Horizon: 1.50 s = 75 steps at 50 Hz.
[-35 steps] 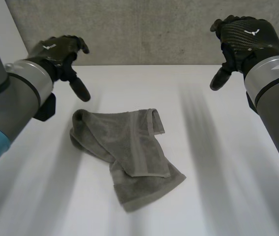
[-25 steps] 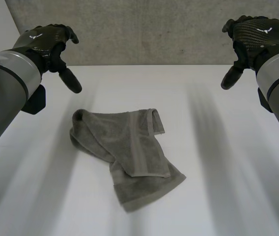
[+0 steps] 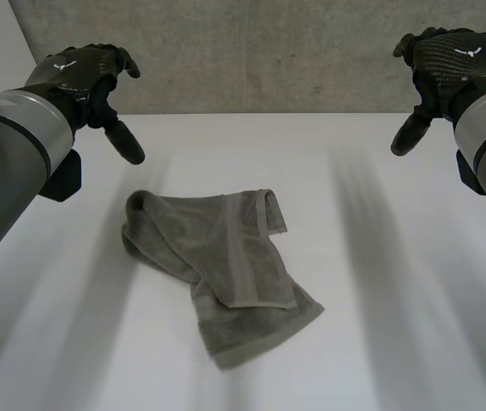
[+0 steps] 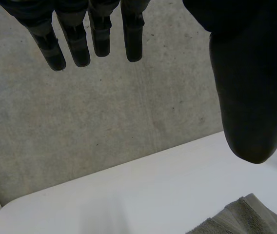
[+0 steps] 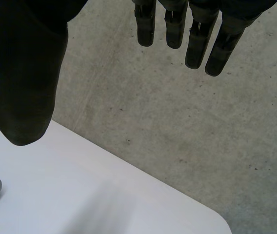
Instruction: Fold the towel.
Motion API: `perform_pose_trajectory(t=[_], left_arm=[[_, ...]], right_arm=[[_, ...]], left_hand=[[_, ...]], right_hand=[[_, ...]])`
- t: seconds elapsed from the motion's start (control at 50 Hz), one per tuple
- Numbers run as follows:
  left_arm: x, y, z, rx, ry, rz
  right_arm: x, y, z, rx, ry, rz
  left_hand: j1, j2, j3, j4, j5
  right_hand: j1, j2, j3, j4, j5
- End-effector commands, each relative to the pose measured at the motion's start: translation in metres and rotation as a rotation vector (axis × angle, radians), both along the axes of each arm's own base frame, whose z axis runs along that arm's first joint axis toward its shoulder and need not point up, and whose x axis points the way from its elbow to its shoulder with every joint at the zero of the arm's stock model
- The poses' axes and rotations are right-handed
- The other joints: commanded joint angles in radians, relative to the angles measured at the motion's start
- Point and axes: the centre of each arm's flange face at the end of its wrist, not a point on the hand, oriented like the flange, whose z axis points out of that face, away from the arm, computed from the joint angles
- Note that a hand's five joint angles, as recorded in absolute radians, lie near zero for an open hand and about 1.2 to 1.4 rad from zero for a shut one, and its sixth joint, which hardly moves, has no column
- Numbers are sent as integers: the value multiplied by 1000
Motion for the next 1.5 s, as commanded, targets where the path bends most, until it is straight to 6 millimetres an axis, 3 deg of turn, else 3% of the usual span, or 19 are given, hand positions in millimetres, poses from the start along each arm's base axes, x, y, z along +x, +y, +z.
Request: perform_pose_trajectory(t=[0.02, 0.14, 0.26, 0.3, 0.32, 0.42, 0.52, 0.66, 0.68, 0.72, 0.74, 0.76, 0.9, 0.94, 1.0, 1.04, 1.16, 1.3, 1.5], left_arm=[[-4, 3, -3, 8, -7, -25], [-20, 24, -19, 74, -42, -165], [-21, 50, -46, 169, -80, -253], [-17, 60, -75, 235, -135, -272], [-17, 60, -75, 235, -136, -272], [-8, 53, -105, 219, -191, -248], [11, 27, -137, 228, -175, -155], [16, 20, -149, 201, -161, -131], [16, 20, -150, 195, -159, -130], [16, 20, -151, 193, -158, -130], [16, 21, -152, 190, -157, -130], [16, 21, -152, 190, -157, -130], [13, 27, -155, 168, -151, -148], [13, 28, -156, 162, -149, -150], [11, 30, -158, 150, -145, -159], [9, 32, -158, 145, -145, -171], [-5, 50, -162, 135, -153, -238], [-15, 58, -173, 140, -163, -279], [-21, 55, -189, 161, -172, -295]], right_arm=[[6, 4, -2, 6, 10, 42], [18, 17, -18, 54, 174, 221], [53, 46, -75, 195, 362, 472], [60, 50, -87, 223, 368, 500], [60, 50, -87, 223, 368, 500], [86, 54, -141, 281, 321, 554], [105, 63, -179, 281, 263, 586], [118, 70, -222, 296, 261, 576], [118, 70, -222, 296, 261, 576], [118, 67, -223, 293, 262, 556], [118, 67, -223, 293, 262, 556], [118, 65, -218, 279, 256, 548], [104, 39, -164, 176, 151, 466], [80, 5, -140, 128, 119, 365], [67, -11, -130, 107, 108, 315], [40, -36, -118, 100, 109, 226], [4, -63, -127, 154, 157, 120], [-5, -71, -143, 198, 166, 93], [-31, -92, -142, 173, 175, -41]], left_hand=[[-67, -49, -55, -60, -41], [-53, -34, -40, -45, -26], [-20, -2, -7, -13, 6], [-20, -2, -7, -13, 6], [-20, -2, -7, -13, 6], [-23, -5, -10, -16, 3], [-53, -34, -40, -45, -26], [-56, -37, -43, -48, -29], [-56, -37, -43, -48, -29], [-56, -37, -43, -48, -29], [-58, -40, -46, -51, -32], [-59, -40, -46, -51, -32], [-67, -49, -54, -60, -41], [-67, -49, -54, -60, -41], [-70, -51, -57, -63, -44], [-70, -51, -57, -63, -44], [-67, -49, -54, -60, -41], [-64, -46, -52, -57, -38], [-59, -40, -46, -51, -32]], right_hand=[[-55, -81, -72, -84, -67], [-55, -81, -72, -84, -67], [-55, -81, -72, -84, -67], [-55, -81, -72, -84, -67], [-55, -81, -72, -84, -67], [-55, -81, -72, -84, -67], [44, 18, 27, 14, 31], [295, 269, 278, 266, 283], [296, 270, 279, 266, 283], [830, 804, 813, 800, 817], [833, 807, 816, 804, 821], [1083, 1057, 1066, 1054, 1071], [1167, 1141, 1150, 1137, 1154], [1167, 1141, 1150, 1137, 1154], [1167, 1141, 1150, 1137, 1154], [1167, 1141, 1150, 1137, 1154], [1167, 1141, 1150, 1137, 1154], [1167, 1141, 1150, 1137, 1154], [1167, 1141, 1150, 1137, 1154]])
